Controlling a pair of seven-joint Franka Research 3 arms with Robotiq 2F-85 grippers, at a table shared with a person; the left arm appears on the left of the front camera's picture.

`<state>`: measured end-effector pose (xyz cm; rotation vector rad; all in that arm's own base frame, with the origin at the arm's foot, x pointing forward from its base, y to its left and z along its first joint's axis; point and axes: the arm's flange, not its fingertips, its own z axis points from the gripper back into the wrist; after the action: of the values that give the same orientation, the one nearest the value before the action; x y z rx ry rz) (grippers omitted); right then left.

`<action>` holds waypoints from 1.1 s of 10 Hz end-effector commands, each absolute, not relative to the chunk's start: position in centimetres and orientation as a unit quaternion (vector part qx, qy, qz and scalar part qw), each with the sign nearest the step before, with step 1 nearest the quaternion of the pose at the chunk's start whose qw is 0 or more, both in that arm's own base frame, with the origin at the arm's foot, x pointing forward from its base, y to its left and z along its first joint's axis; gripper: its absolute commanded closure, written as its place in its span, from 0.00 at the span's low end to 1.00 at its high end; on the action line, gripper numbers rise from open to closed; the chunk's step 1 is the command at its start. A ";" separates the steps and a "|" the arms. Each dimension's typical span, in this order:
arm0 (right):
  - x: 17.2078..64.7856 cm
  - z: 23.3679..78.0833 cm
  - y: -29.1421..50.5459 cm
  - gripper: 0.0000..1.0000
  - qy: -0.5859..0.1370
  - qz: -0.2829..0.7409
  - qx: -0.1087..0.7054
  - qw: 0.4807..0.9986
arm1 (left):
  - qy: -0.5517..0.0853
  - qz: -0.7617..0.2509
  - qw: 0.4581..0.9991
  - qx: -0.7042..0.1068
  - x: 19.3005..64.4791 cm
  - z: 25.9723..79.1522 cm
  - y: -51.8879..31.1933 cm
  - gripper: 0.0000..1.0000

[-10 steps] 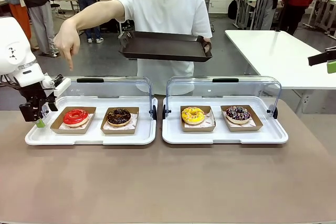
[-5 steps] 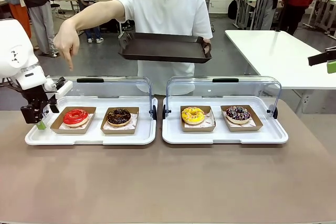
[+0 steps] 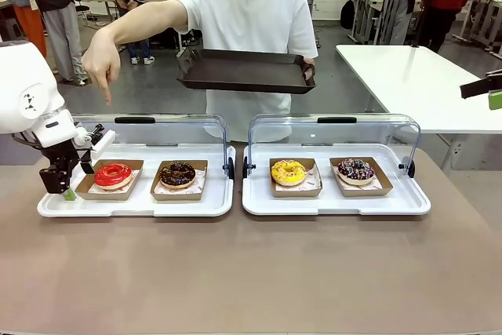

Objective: Provide the desired donut to the person.
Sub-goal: Pick up and lift the Paper togo box containing the Donut pointed at by the person.

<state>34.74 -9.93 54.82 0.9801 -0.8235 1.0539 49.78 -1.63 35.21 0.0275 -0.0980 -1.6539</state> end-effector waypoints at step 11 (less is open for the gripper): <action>34.8 54.9 -10.0 0.00 -0.370 0.469 0.440 0.670 | -0.022 -0.729 0.684 0.027 49.9 32.5 -2.3 0.39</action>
<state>34.74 -9.93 54.82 0.9800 -0.8236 1.0536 49.86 -2.02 32.74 0.0170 -0.0515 -1.6393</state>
